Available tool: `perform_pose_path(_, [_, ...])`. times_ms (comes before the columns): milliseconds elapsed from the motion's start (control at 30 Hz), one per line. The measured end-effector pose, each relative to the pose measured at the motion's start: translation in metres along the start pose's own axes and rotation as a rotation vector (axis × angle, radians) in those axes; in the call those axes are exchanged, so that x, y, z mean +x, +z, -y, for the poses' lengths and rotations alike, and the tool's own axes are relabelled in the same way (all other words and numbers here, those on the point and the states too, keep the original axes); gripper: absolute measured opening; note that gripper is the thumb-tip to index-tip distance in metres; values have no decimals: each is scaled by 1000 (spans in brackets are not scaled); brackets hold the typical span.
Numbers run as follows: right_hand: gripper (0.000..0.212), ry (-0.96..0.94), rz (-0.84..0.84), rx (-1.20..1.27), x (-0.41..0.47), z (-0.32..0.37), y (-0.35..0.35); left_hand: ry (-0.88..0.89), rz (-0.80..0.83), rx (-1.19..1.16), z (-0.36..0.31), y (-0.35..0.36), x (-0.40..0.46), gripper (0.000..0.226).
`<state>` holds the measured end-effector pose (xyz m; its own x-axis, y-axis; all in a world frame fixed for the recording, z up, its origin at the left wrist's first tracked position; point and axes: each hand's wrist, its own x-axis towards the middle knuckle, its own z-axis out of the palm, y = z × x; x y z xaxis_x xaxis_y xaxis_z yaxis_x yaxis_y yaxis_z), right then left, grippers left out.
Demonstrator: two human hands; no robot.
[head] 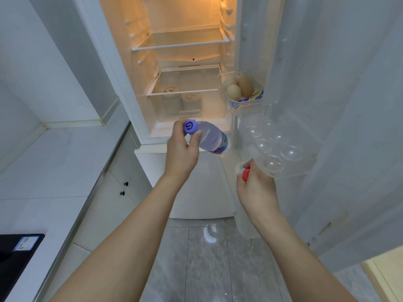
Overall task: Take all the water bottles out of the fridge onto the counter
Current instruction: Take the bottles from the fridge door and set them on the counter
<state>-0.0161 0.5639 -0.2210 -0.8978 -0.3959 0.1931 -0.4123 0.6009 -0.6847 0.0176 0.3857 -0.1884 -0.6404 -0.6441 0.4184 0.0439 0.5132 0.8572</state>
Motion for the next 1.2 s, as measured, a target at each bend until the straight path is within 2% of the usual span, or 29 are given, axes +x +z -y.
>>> perform_pose_path(33, [7, -36, -36, 14, 0, 4, 2, -8, -35, -7, 1, -8, -1, 25])
perform_pose_path(100, [22, -68, -105, 48, 2, 13, 6, -27, -110, -28, 4, -24, -3, 22])
perform_pose_path(167, [16, -45, -119, 92, 4, 24, 9, -49, -167, -32, 9, -40, -5, 21])
perform_pose_path(267, [20, -142, -205, 79, 8, 38, 16, -91, -197, -18, 18, -63, -9, 22])
perform_pose_path(367, [25, -234, -212, 126, 13, 56, 28, -130, -197, 16, 24, -88, -12, 23])
perform_pose_path(800, [20, -303, 30, 223, 10, 162, 97, -239, -143, 244, 61, -213, -31, 22])
perform_pose_path(967, [16, -305, 149, 168, 11, 204, 126, -250, -108, 314, 79, -267, -31, 19])
perform_pose_path(1200, [13, -336, 275, 76, 1, 261, 181, -333, -138, 361, 111, -338, -40, 23])
